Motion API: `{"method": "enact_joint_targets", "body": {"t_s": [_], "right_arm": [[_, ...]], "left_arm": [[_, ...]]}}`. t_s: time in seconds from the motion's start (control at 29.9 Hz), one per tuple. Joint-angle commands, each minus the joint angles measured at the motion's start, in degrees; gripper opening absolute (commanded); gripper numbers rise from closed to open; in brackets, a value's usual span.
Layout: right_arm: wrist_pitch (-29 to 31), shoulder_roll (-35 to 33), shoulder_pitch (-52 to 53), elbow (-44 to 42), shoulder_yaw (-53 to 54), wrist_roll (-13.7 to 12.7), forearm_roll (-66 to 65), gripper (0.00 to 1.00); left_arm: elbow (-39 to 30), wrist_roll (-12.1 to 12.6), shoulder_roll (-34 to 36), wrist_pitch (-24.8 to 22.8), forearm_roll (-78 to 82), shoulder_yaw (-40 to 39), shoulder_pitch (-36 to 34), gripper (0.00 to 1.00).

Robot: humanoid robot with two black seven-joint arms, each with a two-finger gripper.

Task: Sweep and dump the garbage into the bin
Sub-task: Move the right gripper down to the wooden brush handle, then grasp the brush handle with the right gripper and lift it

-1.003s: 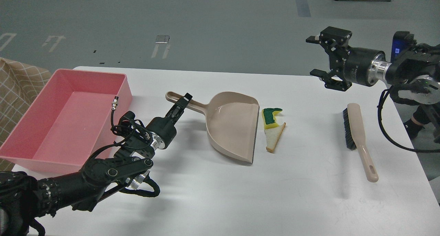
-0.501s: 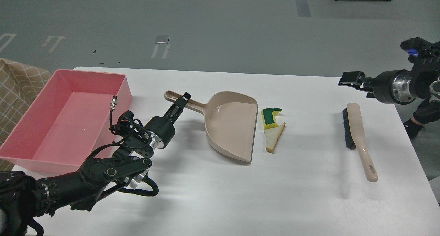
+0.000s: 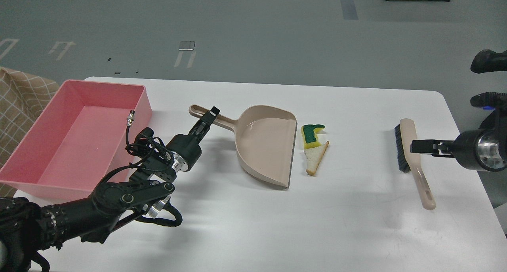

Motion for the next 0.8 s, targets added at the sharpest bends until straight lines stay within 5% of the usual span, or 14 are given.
{"method": "enact_joint_targets", "body": {"t_s": [0.0,0.53,0.74,0.77], "right_arm": [[0.0,-1.5,-2.7,2.3,0.1,0.0,0.0,0.99],[0.0,-0.4,-4.4,2.3,0.4,0.0,0.1,0.92],[0.0,-0.1,-4.9,2.3,0.1,0.0,0.2,0.79],[0.0,0.0,-4.9,2.3,0.0,0.0,0.2,0.69]], "left_arm": [[0.0,0.0,0.1,0.0,0.0,0.0,0.0,0.00],[-0.1,0.0,-0.2,0.0,0.0,-0.1,0.2,0.00],[-0.1,0.0,-0.2,0.0,-0.1,-0.1,0.2,0.00],[-0.1,0.0,-0.2,0.0,-0.1,-0.1,0.2,0.00]]}}
